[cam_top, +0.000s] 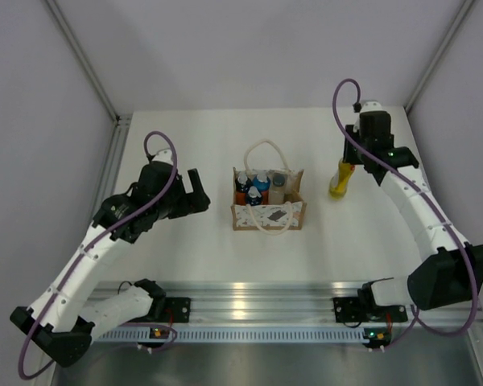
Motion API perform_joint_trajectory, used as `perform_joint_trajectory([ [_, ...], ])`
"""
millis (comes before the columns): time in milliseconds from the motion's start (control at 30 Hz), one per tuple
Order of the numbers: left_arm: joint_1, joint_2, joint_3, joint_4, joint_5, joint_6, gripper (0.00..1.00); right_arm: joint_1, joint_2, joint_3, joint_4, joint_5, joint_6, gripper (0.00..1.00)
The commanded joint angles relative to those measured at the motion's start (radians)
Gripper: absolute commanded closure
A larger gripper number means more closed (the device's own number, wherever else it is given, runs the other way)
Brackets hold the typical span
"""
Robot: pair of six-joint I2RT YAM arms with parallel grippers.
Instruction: Take the personal care products out of the canvas bag
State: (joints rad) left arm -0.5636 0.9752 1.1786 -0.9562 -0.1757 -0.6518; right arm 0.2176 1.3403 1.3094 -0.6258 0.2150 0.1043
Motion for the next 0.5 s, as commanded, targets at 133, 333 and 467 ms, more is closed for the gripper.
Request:
perform_joint_trajectory([
  [133,-0.002,-0.039,0.015,-0.029,0.012,-0.011,0.01,-0.04,0.085,0.043,0.357,-0.088,-0.044,1.0],
  [333,-0.002,-0.058,0.013,-0.035,0.019,-0.022,0.01,-0.044,0.177,0.045,0.353,-0.068,-0.068,0.98],
  [467,-0.002,-0.058,0.018,-0.036,0.018,-0.025,0.01,-0.043,0.189,0.03,0.353,-0.051,-0.068,0.62],
])
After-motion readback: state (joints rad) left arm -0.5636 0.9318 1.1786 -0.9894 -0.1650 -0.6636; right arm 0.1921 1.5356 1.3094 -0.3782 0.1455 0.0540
